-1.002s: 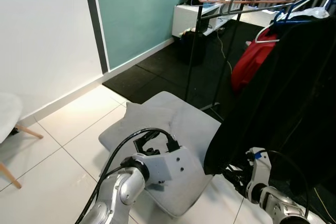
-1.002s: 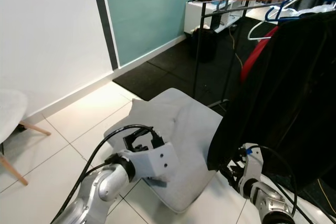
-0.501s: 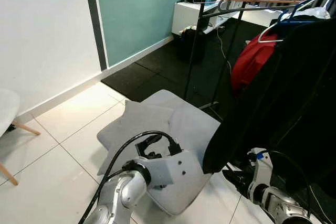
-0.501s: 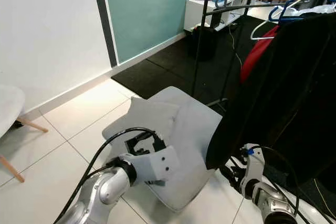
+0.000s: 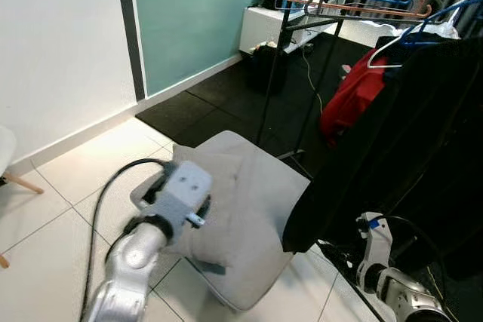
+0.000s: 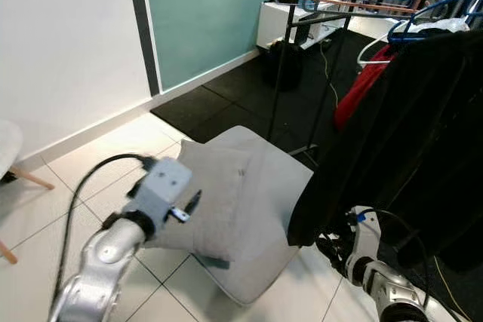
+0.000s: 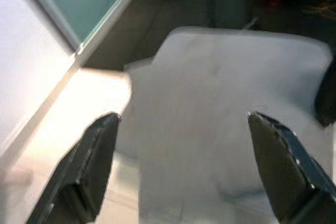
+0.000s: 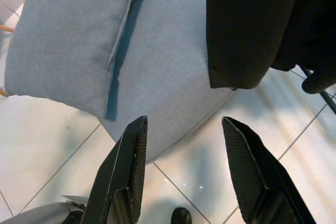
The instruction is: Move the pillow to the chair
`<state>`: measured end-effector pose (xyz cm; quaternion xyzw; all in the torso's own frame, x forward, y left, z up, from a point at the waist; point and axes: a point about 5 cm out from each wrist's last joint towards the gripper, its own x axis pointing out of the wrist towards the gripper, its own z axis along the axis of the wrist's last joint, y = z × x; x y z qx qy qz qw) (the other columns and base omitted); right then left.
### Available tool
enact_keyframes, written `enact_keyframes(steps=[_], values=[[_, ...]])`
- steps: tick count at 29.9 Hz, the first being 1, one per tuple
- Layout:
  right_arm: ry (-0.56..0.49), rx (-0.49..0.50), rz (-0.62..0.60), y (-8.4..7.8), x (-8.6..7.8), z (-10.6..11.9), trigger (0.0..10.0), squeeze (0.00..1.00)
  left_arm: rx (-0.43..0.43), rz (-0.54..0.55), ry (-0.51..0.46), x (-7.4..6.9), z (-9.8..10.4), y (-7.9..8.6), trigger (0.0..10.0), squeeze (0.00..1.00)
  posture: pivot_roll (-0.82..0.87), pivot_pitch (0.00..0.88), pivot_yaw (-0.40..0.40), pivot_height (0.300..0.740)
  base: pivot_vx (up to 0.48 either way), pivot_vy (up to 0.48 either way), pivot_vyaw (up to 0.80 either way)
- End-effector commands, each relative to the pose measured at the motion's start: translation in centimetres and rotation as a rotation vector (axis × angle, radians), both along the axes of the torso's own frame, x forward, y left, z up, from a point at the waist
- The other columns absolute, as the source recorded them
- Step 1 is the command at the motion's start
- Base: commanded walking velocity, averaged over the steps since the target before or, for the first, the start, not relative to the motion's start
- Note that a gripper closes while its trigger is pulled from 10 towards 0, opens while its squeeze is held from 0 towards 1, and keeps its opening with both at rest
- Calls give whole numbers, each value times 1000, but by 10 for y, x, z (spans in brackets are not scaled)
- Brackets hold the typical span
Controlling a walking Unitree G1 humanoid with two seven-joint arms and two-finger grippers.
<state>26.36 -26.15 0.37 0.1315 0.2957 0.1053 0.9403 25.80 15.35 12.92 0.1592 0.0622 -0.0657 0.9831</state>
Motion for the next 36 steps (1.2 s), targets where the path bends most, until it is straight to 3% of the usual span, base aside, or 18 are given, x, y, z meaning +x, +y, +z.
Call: enact_keyframes(steps=[1,3,4,10,12,23,28,36], values=[[13,1,-16,-5,-2,0,10000,0,-45,78,29,-3,-11,12,10000,0,-74,41,-161,740,0,0,0],[13,0,-16,-5,0,1,10000,0,-157,257,152,-24,-56,39,10000,0,-74,36,-161,740,0,0,0],[13,-1,-16,-5,1,1,10000,0,-193,296,204,-33,-73,43,10000,0,-79,28,-162,740,0,0,0],[11,-3,-18,-2,4,2,10000,0,-339,299,316,-47,-110,35,10000,0,-91,11,-159,740,0,0,0],[10,-5,-20,-1,5,2,10000,0,-410,283,326,-47,-115,31,10000,0,-95,9,-156,740,0,0,0],[6,-9,-21,1,8,3,10000,0,-438,279,301,-43,-119,29,10000,0,-98,0,-159,740,0,0,0],[3,-16,-27,2,9,3,10000,0,-456,313,294,-38,-135,36,10000,0,-89,0,-151,740,0,0,0],[6,-16,-30,1,6,1,10000,0,-471,314,296,-40,-142,38,10000,0,-84,0,-143,740,0,0,0]])
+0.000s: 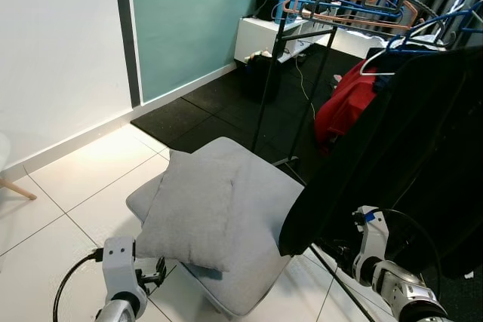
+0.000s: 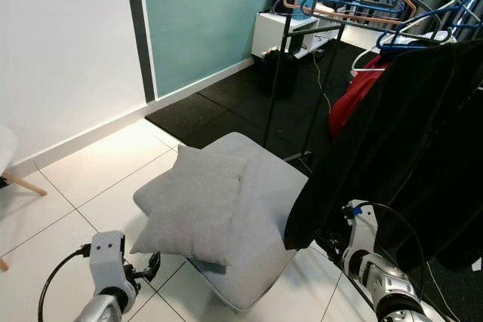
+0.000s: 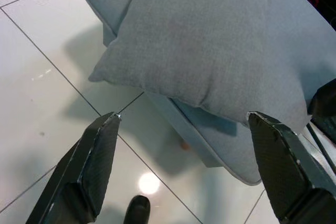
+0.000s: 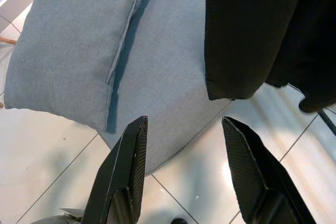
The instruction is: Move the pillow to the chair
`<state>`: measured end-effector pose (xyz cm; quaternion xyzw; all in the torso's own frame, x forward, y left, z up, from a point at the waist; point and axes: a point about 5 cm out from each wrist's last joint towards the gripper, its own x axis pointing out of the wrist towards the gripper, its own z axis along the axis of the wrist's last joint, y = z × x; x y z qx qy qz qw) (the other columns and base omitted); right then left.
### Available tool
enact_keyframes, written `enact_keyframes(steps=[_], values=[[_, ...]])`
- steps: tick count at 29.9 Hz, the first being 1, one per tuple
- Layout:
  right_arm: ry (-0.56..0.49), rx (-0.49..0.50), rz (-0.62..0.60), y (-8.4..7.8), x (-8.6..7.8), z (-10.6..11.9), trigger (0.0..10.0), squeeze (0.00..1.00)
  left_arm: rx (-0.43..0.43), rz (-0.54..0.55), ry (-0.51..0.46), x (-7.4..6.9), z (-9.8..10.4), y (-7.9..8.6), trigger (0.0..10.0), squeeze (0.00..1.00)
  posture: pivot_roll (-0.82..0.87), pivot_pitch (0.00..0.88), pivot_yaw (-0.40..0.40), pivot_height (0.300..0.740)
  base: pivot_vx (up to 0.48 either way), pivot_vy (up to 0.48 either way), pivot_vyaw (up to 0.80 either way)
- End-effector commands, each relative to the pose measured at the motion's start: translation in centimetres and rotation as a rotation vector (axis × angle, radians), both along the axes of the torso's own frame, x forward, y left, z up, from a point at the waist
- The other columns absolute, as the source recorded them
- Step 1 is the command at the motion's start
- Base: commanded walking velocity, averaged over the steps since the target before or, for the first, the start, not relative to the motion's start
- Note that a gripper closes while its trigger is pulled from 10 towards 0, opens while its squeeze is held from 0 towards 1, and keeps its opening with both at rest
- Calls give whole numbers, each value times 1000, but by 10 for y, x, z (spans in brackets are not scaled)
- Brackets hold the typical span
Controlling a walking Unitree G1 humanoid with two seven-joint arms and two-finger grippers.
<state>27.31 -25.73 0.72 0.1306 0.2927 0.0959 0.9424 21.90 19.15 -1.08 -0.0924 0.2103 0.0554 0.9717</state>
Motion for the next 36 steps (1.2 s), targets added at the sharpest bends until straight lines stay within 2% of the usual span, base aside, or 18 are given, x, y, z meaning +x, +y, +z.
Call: enact_keyframes(steps=[1,9,12,18,23,28,31,36], values=[[10,-8,-12,-3,-3,-2,10000,0,-8,-6,2,-1,-2,0,10000,0,-84,0,-143,740,0,0,0],[9,-5,-8,-2,-7,-5,10000,0,-16,-1,-9,-4,-3,4,10000,0,-85,0,-120,740,0,0,0],[-18,-40,10,-1,-6,-4,10000,0,-40,-12,-67,-5,10,4,10000,0,-93,11,-89,740,0,0,0],[-32,-52,18,0,-4,-3,10000,0,-34,-29,-88,-3,12,4,10000,0,-96,13,-77,740,0,0,0],[-44,-54,56,6,-3,-2,10000,0,-26,-4,-135,-1,18,7,10000,0,-95,36,-66,740,0,0,645],[-45,-55,65,6,-3,-2,10000,0,-34,5,-146,-1,21,7,10000,0,-92,38,-66,740,0,0,800],[-47,-61,88,7,-5,-3,10000,0,-53,50,-168,-2,28,10,10000,0,-107,42,-72,740,0,0,800],[-51,-56,100,7,-6,-3,10000,0,-33,50,-165,-4,32,9,10000,0,-116,59,-62,740,0,0,800]])
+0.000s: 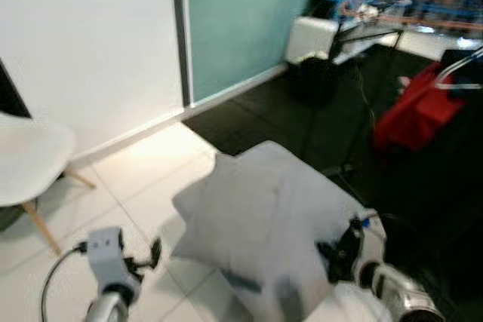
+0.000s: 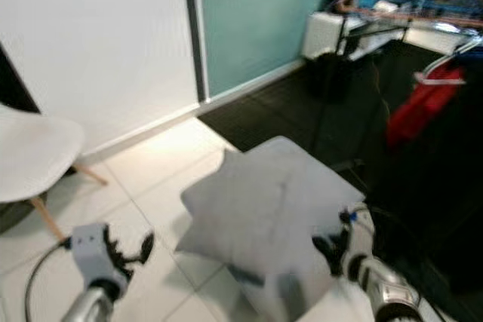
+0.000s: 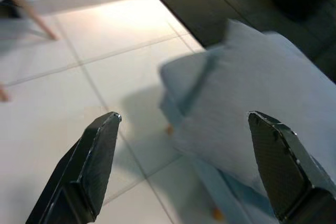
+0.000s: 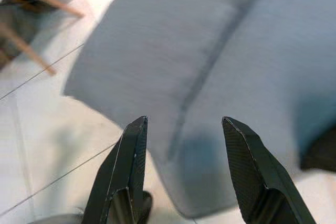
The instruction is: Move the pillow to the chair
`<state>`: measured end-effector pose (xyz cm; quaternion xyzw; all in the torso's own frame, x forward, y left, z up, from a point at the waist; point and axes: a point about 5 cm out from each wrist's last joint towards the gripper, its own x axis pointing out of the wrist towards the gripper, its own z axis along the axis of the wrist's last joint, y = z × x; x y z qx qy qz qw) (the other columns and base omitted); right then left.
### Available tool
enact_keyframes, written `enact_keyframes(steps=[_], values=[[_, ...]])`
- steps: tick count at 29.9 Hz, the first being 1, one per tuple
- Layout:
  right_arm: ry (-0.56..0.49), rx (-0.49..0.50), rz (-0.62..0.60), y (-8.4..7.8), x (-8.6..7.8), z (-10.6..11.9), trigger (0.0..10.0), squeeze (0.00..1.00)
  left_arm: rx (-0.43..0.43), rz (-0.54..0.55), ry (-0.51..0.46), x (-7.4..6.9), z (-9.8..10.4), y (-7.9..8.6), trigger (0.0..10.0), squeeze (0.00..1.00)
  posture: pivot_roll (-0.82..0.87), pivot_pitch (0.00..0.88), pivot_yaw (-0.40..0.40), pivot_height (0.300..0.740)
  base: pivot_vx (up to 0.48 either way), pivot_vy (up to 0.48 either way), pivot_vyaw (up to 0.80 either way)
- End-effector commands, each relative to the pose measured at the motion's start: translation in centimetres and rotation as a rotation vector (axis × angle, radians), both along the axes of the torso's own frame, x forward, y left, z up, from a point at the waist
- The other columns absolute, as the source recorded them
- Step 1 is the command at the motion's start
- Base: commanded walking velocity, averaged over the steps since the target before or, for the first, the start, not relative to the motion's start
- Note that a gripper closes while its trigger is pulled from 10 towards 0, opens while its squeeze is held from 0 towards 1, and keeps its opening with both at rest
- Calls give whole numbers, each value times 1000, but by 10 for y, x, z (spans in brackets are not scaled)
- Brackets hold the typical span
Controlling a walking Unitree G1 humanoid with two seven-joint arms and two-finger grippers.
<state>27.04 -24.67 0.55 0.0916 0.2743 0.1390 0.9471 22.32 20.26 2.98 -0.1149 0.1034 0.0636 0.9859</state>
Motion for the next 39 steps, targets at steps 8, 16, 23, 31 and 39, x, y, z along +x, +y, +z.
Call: enact_keyframes(steps=[8,16,23,31,39], values=[[2,0,13,-1,-4,-2,10000,0,25,-17,57,-8,-9,-3,10000,0,-117,64,-53,740,0,0,800],[7,-7,-13,-4,-5,-3,10000,0,-30,-61,62,-7,-8,-3,10000,0,-126,66,-48,740,0,0,795],[25,5,-117,-13,-3,-3,10000,0,-66,-74,57,-7,-7,-7,10000,0,-129,67,-49,740,0,0,0],[28,9,-114,-12,-3,-3,10000,0,-72,-77,54,-6,-7,-7,10000,0,-131,64,-51,740,0,0,0],[38,16,-111,-9,-1,-3,10000,0,-70,-84,58,-6,-6,-5,10000,0,-134,68,-46,740,0,0,0]])
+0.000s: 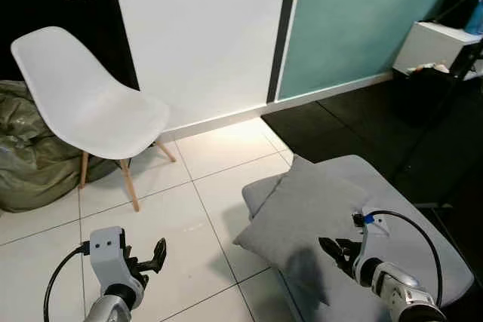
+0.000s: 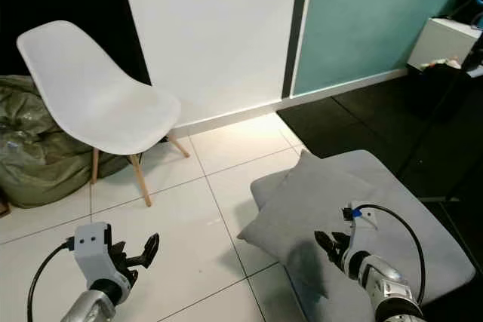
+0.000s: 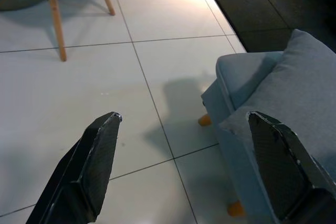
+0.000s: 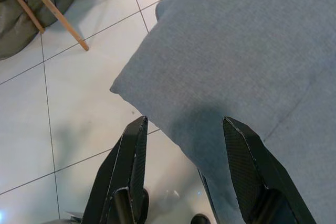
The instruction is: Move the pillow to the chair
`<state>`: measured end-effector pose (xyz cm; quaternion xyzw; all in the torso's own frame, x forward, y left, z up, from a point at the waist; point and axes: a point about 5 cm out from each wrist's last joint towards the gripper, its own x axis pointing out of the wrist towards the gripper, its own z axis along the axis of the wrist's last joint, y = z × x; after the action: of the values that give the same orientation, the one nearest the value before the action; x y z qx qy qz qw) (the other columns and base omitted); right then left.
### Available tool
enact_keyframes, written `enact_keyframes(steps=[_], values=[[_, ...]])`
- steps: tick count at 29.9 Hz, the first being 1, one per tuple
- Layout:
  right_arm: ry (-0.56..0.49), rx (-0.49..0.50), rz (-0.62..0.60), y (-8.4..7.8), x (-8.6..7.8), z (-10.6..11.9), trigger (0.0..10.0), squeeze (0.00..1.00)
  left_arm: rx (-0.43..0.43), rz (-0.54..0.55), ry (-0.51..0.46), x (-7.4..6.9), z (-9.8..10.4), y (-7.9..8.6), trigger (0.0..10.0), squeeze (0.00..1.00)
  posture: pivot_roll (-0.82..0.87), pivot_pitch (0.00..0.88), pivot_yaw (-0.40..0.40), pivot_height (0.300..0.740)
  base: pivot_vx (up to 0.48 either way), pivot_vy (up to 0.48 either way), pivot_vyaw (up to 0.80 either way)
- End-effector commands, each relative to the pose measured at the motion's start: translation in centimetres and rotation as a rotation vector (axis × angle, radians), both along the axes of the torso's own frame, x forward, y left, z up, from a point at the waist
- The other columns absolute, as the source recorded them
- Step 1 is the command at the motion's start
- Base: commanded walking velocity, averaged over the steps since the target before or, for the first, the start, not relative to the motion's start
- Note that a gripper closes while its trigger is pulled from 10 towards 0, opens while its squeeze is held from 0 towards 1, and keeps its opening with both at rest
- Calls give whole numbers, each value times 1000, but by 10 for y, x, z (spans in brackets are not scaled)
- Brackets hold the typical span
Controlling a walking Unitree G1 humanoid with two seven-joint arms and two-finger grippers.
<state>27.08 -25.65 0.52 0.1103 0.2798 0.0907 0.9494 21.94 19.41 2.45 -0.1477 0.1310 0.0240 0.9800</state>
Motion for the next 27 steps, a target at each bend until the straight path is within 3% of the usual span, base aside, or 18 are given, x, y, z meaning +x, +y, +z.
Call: enact_keyframes(steps=[1,9,10,13,20,27], values=[[14,10,-10,0,-2,-2,10000,0,8,-8,15,-2,-1,4,10000,0,-134,68,-46,740,0,0,0],[-11,3,5,2,-1,-1,10000,0,10,-10,13,-2,-1,4,10000,0,-133,67,-46,740,66,0,0],[-25,-37,73,6,-2,-1,10000,0,11,-11,12,-2,-2,4,10000,0,-131,64,-47,740,259,0,800],[-29,-60,112,9,-3,-2,10000,0,12,-12,12,-2,-2,4,10000,0,-130,64,-48,740,260,0,800],[-24,-37,100,8,-4,-3,10000,0,12,-17,13,-3,-3,4,10000,0,-133,63,-46,740,275,0,718],[-19,-13,64,6,-5,-3,10000,0,14,-24,12,-2,-3,5,10000,0,-133,66,-43,740,310,0,0]])
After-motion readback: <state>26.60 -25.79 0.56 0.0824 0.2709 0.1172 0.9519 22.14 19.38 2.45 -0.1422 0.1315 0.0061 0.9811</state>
